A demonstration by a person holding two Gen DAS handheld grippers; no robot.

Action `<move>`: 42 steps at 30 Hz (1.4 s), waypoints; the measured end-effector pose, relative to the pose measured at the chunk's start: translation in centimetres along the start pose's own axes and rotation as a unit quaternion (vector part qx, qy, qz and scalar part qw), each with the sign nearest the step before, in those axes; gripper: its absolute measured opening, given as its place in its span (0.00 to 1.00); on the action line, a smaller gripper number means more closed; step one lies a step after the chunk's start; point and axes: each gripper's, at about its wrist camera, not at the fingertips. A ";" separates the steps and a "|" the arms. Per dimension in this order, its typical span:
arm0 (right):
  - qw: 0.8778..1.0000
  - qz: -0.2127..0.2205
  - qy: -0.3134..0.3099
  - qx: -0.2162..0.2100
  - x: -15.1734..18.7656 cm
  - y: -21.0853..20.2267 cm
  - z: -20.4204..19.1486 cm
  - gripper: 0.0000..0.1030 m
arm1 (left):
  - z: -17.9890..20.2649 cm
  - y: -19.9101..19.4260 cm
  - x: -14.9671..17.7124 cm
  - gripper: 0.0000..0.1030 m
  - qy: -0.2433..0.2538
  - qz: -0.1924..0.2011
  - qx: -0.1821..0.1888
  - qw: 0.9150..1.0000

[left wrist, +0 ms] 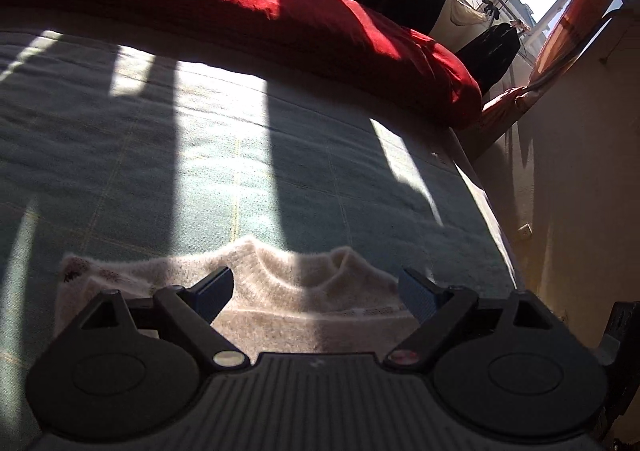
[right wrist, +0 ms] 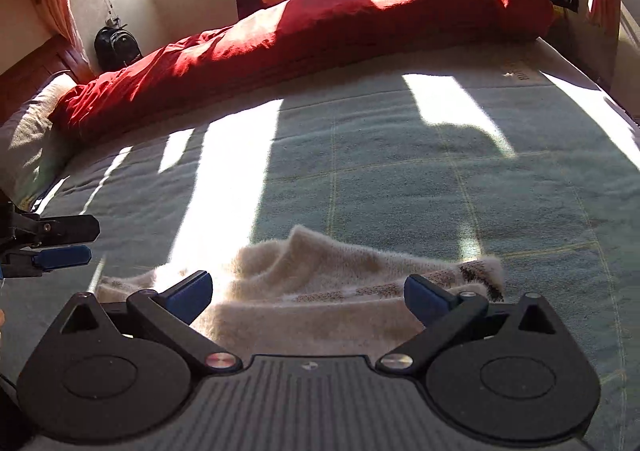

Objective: Fold clothes

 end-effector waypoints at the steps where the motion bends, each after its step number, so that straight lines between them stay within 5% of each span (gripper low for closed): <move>1: 1.000 -0.004 -0.002 -0.001 0.9 -0.7 -0.2 1.00 | 0.3 -0.9 0.8 0.88 0.002 -0.002 0.001 1.000; 8: 0.999 -0.033 0.030 -0.006 8.3 -4.7 0.3 1.00 | -1.4 -4.2 7.5 0.88 -0.058 -0.017 -0.010 0.998; 13: 0.995 -0.046 0.087 -0.029 12.5 -5.2 1.7 1.00 | -4.2 -3.3 12.5 0.88 -0.100 -0.060 -0.056 0.992; 19: 0.989 -0.052 0.127 -0.053 15.5 -5.1 2.7 1.00 | -7.4 -4.0 16.3 0.88 -0.135 -0.058 -0.093 0.985; 29: 0.988 -0.025 0.147 -0.042 17.2 -5.2 3.2 1.00 | -6.7 -4.8 16.8 0.88 -0.095 -0.031 -0.097 0.990; 37: 0.991 0.000 0.131 -0.024 18.6 -5.9 2.2 1.00 | -8.2 -5.9 17.6 0.88 -0.124 -0.002 -0.103 0.987; 42: 0.994 0.007 0.111 -0.015 19.0 -5.6 1.5 1.00 | -7.0 -6.5 16.3 0.88 -0.100 0.022 -0.105 0.989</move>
Point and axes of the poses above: each gripper's, at about its wrist camera, not at the fingertips, and y roughly the way its jaws point, z to its right, x to its underside
